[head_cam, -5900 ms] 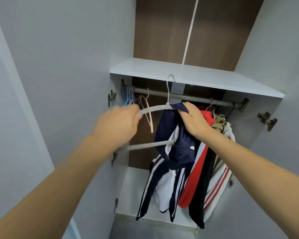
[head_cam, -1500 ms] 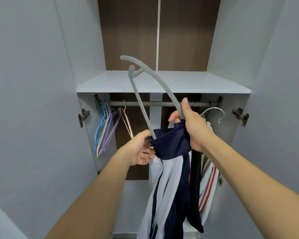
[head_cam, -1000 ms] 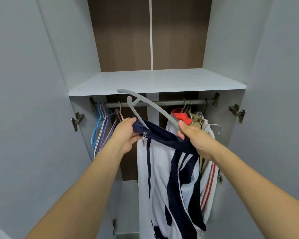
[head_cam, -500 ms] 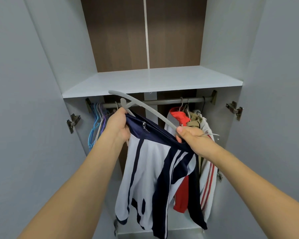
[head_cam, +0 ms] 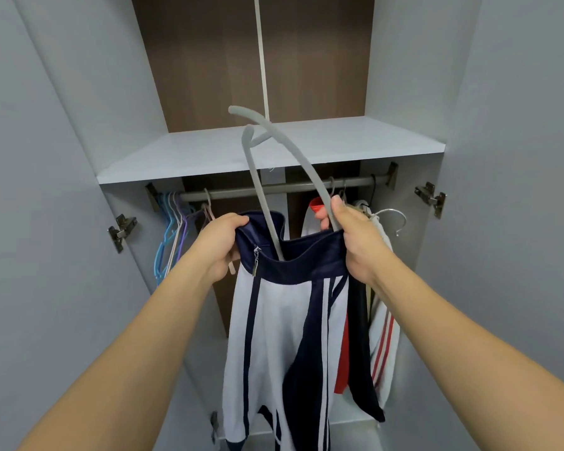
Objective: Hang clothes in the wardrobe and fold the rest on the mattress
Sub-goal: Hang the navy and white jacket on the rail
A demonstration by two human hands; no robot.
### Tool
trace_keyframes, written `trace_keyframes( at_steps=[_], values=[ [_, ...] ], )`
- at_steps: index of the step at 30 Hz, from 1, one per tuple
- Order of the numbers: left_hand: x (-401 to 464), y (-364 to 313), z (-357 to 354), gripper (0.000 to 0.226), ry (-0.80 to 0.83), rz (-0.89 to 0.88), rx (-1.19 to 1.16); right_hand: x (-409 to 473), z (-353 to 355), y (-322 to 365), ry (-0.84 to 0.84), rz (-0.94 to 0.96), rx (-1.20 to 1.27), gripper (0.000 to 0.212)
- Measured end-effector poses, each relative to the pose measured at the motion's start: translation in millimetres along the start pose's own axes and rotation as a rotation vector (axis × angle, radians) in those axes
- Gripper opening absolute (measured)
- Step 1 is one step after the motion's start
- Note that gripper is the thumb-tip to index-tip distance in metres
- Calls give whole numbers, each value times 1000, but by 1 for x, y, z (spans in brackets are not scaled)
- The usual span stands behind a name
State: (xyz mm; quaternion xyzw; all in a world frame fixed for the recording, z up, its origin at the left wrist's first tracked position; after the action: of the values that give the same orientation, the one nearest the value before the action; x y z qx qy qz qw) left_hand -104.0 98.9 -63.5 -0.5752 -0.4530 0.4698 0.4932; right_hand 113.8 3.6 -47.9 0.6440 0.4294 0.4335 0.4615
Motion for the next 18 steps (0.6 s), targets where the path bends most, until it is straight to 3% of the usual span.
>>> trace_keyframes(
  at_steps=[4,10,12,15,18],
  values=[
    [0,8,10,9,-66,14,-81,6,1,-2,-72,7,-116,44],
    [-4,7,20,6,-188,54,-240,6,-8,5,31,34,-179,44],
    [-6,7,18,10,-153,69,-286,6,-12,12,45,74,-149,42],
    [-9,3,7,11,-53,45,-252,4,-19,16,44,115,-144,56],
    [-11,1,2,10,-87,53,-250,-2,-27,18,81,147,-136,39]
  ],
)
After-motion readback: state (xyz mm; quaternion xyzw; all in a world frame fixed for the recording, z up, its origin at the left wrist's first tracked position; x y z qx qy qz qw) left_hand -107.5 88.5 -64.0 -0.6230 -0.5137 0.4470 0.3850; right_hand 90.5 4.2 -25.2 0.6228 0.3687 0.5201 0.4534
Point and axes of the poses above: each hand's wrist, its own x-axis towards the middle knuckle, its own z-axis out of the back of the hand, y = z × x, the point moved 6 cm from there along x, towards the middle knuckle, and after that the axes turned 1 degree about -x, right-handed, at the moved point
